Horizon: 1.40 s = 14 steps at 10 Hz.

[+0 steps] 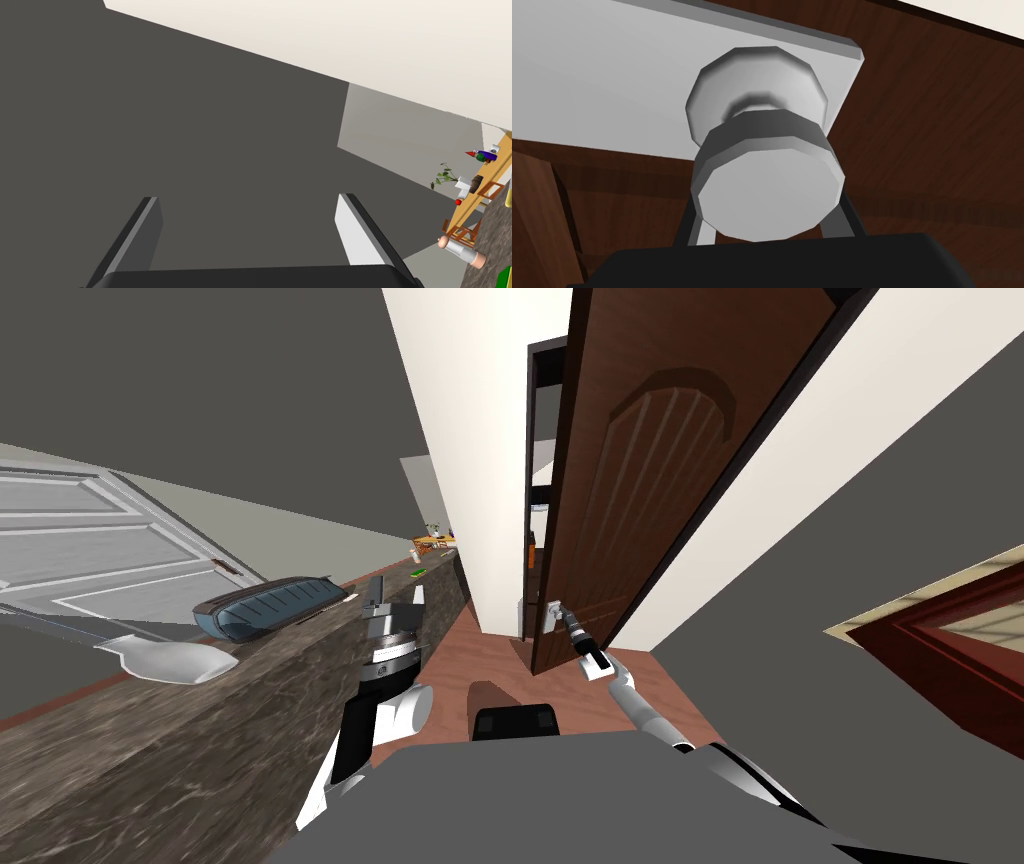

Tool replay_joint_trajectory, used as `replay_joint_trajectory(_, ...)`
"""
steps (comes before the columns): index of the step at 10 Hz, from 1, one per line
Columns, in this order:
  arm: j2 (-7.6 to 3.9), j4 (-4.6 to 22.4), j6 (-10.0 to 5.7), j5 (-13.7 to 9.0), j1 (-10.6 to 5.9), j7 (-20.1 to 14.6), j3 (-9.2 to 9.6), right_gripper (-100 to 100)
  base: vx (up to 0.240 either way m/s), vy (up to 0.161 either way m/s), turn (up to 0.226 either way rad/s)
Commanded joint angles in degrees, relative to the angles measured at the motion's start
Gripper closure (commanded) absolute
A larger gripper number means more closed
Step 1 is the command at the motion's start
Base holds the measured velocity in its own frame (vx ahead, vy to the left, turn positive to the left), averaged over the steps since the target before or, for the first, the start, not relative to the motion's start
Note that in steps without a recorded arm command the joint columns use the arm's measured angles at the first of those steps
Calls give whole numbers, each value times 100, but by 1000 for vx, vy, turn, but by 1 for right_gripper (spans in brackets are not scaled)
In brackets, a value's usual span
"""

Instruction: Pull the door open

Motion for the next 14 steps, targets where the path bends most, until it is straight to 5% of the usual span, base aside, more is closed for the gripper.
replay_joint_trajectory(1,97,-81,38,-43,27,-162,76,100,-37,-34,23)
replay_joint_trajectory(14,367,-235,277,-863,49,-1824,69,100,-41,-38,60)
